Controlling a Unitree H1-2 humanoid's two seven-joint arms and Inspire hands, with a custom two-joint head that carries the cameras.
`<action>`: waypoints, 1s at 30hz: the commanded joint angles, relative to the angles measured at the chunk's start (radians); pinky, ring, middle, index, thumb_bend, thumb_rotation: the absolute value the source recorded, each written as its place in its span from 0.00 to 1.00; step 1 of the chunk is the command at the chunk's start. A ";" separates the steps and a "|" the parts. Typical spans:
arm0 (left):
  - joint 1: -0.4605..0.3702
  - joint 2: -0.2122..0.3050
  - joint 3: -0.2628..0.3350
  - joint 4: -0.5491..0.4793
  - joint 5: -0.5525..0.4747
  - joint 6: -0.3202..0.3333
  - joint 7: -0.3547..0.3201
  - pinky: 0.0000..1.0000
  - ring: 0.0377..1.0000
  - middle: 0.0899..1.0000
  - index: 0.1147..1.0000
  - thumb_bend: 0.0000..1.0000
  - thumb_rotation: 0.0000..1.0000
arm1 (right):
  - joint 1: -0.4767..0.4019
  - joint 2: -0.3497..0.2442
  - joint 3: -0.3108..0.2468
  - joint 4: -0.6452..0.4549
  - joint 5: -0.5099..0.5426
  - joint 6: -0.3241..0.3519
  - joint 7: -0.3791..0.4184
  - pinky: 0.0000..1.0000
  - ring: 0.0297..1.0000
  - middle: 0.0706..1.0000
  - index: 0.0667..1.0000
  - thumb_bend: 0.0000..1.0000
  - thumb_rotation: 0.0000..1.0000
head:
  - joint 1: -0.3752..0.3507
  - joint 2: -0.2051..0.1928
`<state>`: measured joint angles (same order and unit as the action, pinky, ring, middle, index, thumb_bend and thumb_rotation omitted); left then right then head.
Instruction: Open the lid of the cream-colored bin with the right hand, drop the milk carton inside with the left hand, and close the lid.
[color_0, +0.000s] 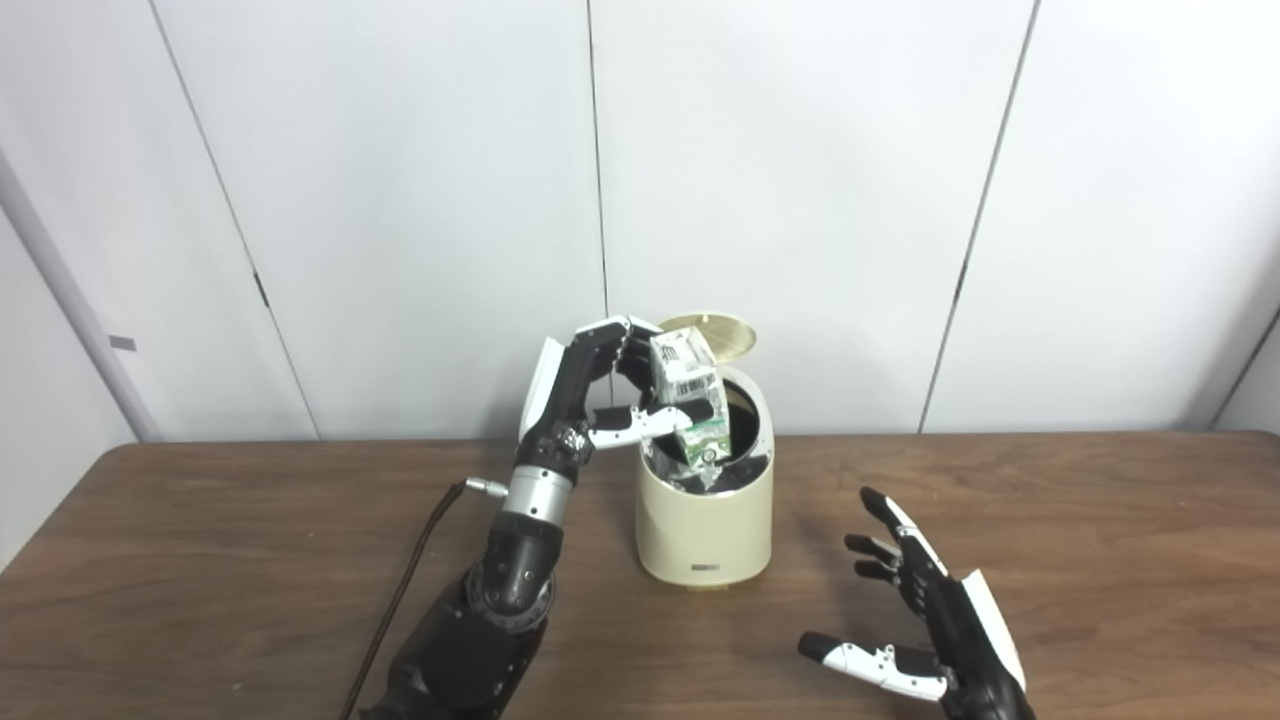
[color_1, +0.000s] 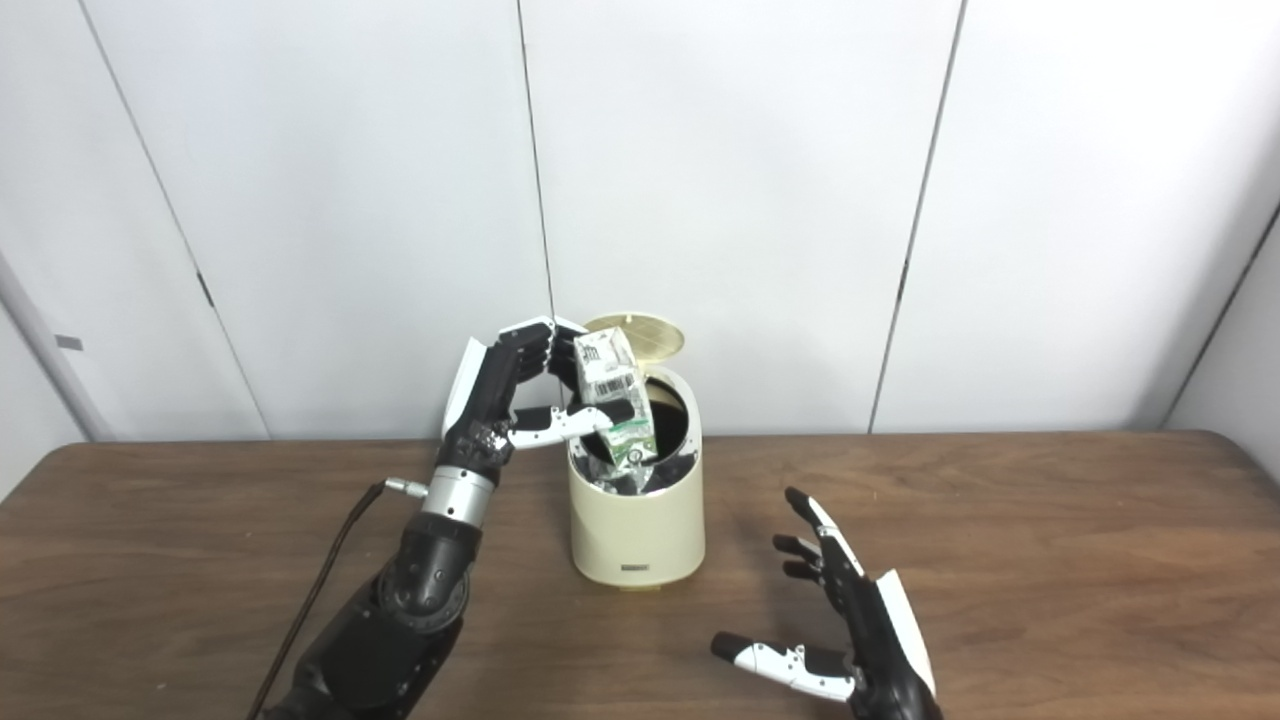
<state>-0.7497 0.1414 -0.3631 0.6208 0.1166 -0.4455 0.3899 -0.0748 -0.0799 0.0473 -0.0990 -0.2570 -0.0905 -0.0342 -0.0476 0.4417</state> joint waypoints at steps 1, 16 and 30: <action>-0.072 0.034 -0.030 -0.014 0.022 -0.024 0.085 0.48 0.43 0.44 0.45 0.50 0.00 | -0.017 0.000 0.001 -0.035 0.009 -0.019 0.000 0.75 0.81 0.94 0.92 0.79 0.29 | -0.002 0.002; -0.122 0.122 -0.318 0.046 0.087 -0.024 0.401 0.50 0.44 0.44 0.44 0.50 0.00 | -0.011 -0.005 0.001 -0.057 0.018 -0.001 0.011 0.77 0.82 0.94 0.92 0.79 0.30 | 0.000 0.014; -0.127 0.152 -0.374 0.067 0.087 -0.024 0.414 0.63 0.75 0.77 0.74 0.89 0.14 | -0.011 -0.008 0.001 -0.059 0.030 -0.008 0.017 0.75 0.82 0.95 0.92 0.80 0.30 | 0.005 0.019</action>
<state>-0.8143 0.2812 -0.7463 0.7012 0.2038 -0.4460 0.7826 -0.0705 -0.0832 0.0492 -0.1239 -0.2294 -0.0771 -0.0161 -0.0414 0.4602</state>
